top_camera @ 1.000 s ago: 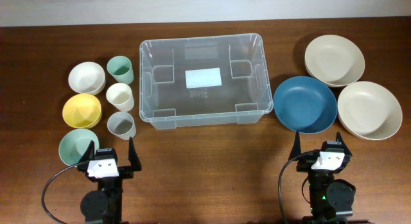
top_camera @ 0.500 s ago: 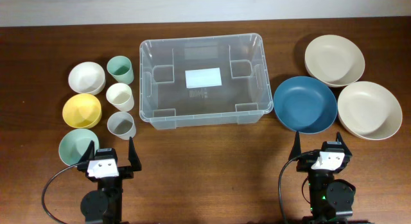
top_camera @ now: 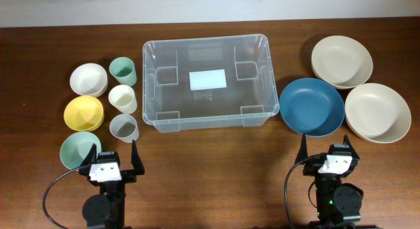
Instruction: Pack container
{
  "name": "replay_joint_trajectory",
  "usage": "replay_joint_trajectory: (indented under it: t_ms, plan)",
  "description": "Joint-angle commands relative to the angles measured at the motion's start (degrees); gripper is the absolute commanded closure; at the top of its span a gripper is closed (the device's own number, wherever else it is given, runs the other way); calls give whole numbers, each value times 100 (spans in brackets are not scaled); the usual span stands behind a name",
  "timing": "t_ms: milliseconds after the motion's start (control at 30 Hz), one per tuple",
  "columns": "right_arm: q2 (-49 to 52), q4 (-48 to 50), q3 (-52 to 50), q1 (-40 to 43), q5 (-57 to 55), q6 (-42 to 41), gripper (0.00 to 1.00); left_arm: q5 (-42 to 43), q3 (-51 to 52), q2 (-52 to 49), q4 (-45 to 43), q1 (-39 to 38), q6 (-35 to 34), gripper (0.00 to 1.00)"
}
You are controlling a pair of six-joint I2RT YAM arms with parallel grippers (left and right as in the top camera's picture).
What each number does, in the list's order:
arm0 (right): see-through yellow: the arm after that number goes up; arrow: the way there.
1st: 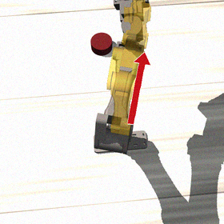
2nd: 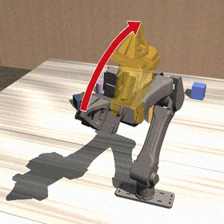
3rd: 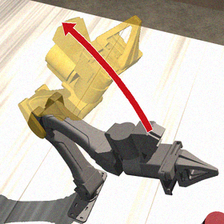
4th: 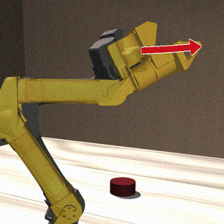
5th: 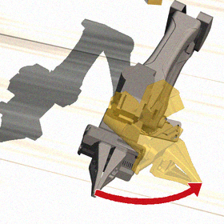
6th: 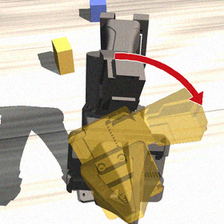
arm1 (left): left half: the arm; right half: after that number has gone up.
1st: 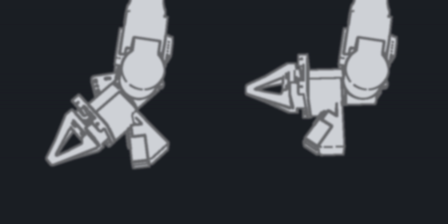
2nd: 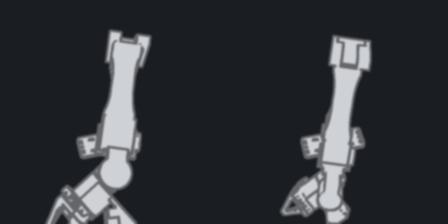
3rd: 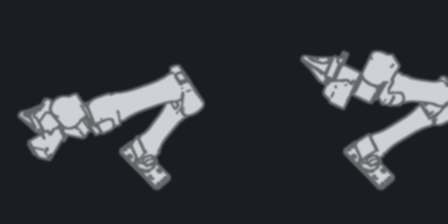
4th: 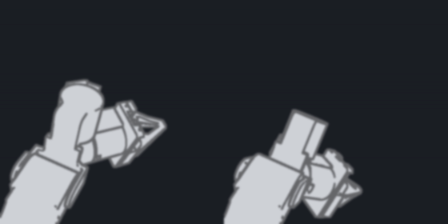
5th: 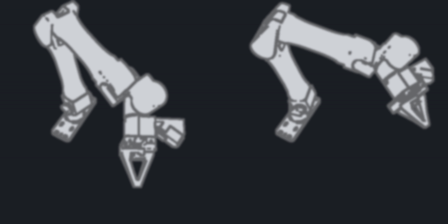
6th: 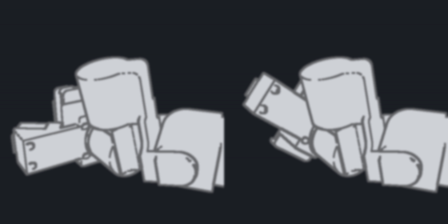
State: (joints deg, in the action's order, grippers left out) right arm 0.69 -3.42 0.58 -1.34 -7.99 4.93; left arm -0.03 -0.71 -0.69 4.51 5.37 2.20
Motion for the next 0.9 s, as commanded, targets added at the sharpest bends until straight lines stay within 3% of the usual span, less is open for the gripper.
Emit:
replay_joint_trajectory:
  t_ms: [0, 367, 600, 733, 867]
  plan:
    - [-50, -35, -26, -48, 31, 22, 1, 22, 20, 39, 26, 4, 90, 0]
    - [-50, 243, -26, -52, 380, 20, 1, 20, 20, 39, 26, 4, 90, 0]
    - [-48, 973, 107, -46, 680, 22, 1, 20, 20, 39, 26, 4, 90, 0]
    - [15, 573, 730, -46, -7, 20, 1, 22, 20, 39, 26, 4, 90, 0]
    - [459, -791, 2004, -13, -1182, 31, 1, 22, 20, 39, 26, 4, 90, 0]
